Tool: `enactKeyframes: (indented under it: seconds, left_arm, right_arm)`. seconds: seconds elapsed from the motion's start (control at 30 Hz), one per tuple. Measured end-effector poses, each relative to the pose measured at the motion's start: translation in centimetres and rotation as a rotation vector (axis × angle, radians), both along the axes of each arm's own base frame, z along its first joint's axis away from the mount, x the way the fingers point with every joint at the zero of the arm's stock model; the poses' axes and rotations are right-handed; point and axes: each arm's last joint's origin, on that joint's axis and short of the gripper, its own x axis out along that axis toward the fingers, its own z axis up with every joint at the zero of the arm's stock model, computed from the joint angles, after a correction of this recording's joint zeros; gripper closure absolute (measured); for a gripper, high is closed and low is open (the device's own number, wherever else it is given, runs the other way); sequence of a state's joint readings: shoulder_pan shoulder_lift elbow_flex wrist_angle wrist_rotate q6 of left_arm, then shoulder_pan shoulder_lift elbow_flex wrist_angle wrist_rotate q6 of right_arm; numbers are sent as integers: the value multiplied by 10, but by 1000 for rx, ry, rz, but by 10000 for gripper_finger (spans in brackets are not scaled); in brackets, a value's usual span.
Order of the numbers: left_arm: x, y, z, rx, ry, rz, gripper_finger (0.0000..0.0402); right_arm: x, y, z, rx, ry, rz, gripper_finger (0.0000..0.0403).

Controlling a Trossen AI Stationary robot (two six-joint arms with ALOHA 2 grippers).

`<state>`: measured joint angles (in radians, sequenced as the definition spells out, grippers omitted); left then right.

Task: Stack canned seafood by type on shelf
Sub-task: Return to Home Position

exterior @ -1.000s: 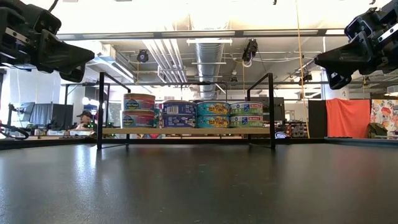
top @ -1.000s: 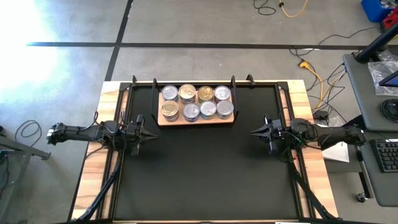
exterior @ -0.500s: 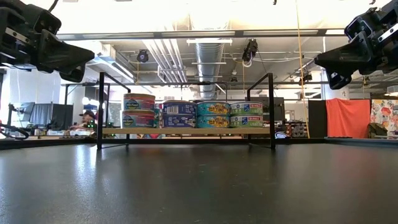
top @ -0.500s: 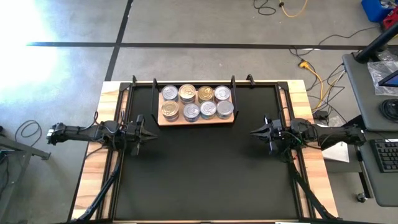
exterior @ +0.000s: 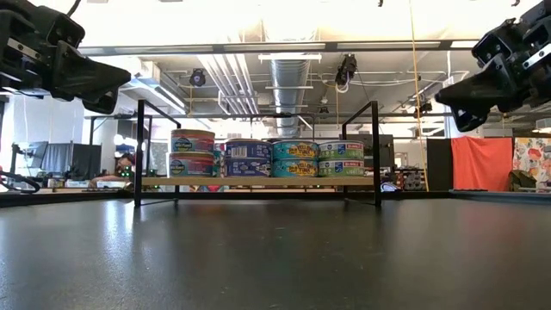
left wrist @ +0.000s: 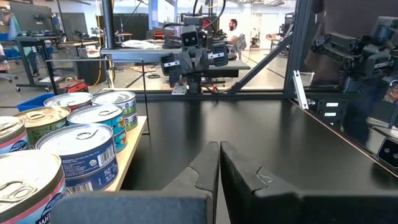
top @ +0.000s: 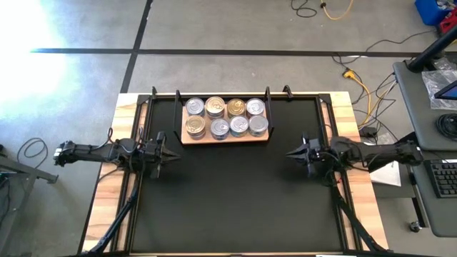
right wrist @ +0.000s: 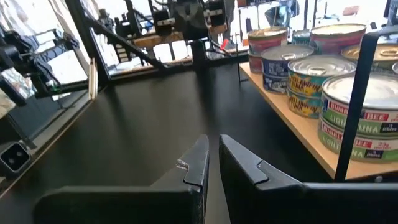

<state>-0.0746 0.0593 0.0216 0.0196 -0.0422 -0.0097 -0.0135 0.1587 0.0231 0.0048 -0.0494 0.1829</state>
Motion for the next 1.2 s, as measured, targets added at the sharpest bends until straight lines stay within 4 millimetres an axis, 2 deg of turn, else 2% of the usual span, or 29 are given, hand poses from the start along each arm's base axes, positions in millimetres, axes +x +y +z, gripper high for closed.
enactKeyframes:
  seconds: [1.2]
  left_arm:
    - [0,0,0,0,0,0,402]
  right_arm:
    - [1,0,-2,1,28,2,374]
